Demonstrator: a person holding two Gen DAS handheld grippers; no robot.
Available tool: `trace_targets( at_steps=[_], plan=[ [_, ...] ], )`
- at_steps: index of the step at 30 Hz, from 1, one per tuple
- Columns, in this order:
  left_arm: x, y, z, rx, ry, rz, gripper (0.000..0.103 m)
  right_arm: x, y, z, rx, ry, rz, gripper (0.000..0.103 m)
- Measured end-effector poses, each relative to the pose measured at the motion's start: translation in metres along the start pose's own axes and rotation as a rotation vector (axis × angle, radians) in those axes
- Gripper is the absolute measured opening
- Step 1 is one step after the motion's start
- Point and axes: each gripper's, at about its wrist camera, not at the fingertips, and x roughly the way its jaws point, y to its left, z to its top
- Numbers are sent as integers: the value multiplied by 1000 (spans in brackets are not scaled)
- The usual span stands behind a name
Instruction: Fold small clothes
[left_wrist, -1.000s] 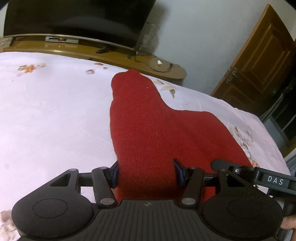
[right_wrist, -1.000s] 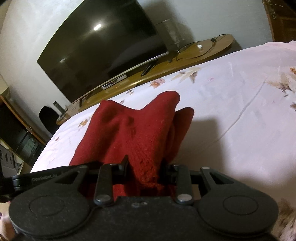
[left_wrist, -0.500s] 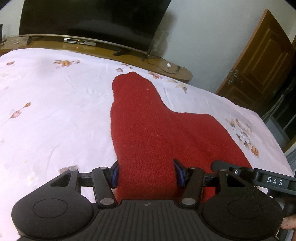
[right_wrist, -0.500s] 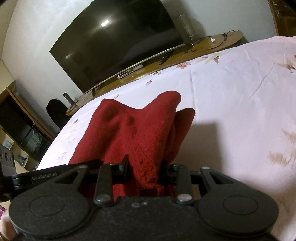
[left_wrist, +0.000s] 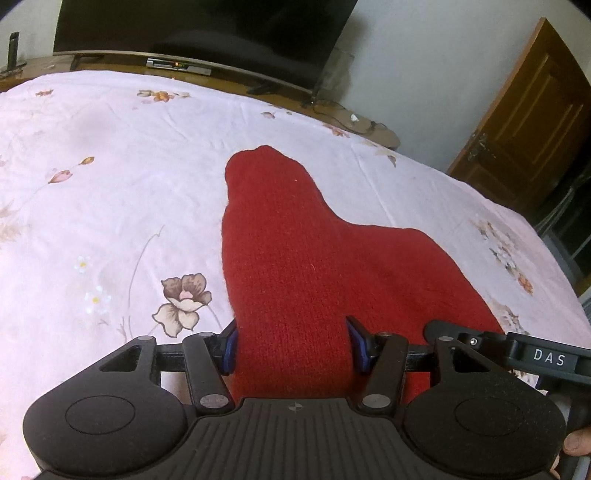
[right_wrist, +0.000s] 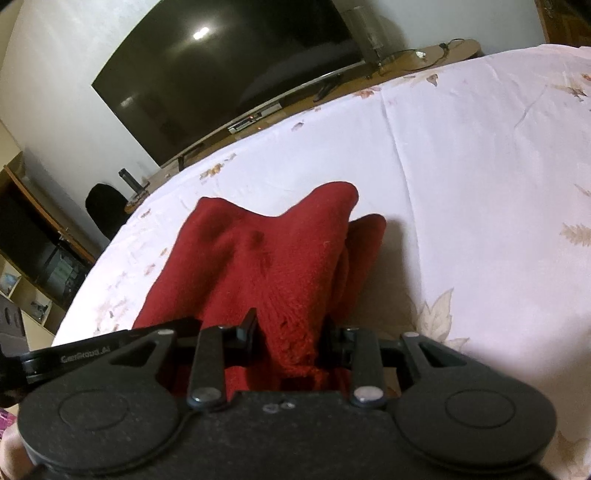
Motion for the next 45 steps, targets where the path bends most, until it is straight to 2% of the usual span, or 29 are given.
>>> trace_targets(
  at_steps=[6,7,13,15,16,19,21,25,29,34,40,45],
  plan=[
    [3,-7,-3,23,-8,32,66,4,-1,-5,-4,-6,-45,41],
    [2,-9,-3,28,-12,45,67,2,-1,-7,-7,-10,-58,46],
    [-8,-23,3,93,-45,149,82,-11,12,-6,-57,-57,-140,50],
    [-14,-29,5,117,-64,199,94,-19,18,-7,-77,-90,-174,61],
    [-17,-32,6,129,-73,211,95,-24,22,-7,-96,-113,-191,64],
    [-32,-41,7,162,-93,241,97,-39,38,-11,-175,-160,-228,64],
    [-44,-48,8,174,-103,270,103,-49,49,-15,-215,-185,-239,64],
    [-71,-61,6,207,-108,320,103,-72,67,-22,-248,-214,-230,66],
    [-100,-80,-4,294,-148,398,103,-90,81,-30,-268,-225,-224,68],
    [-127,-98,-13,340,-147,433,103,-118,91,-45,-267,-239,-222,69],
    [-162,-102,-28,287,-155,414,103,-145,99,-60,-255,-266,-241,76],
    [-193,-105,-41,266,-164,428,103,-168,105,-77,-251,-286,-277,80]
  ],
)
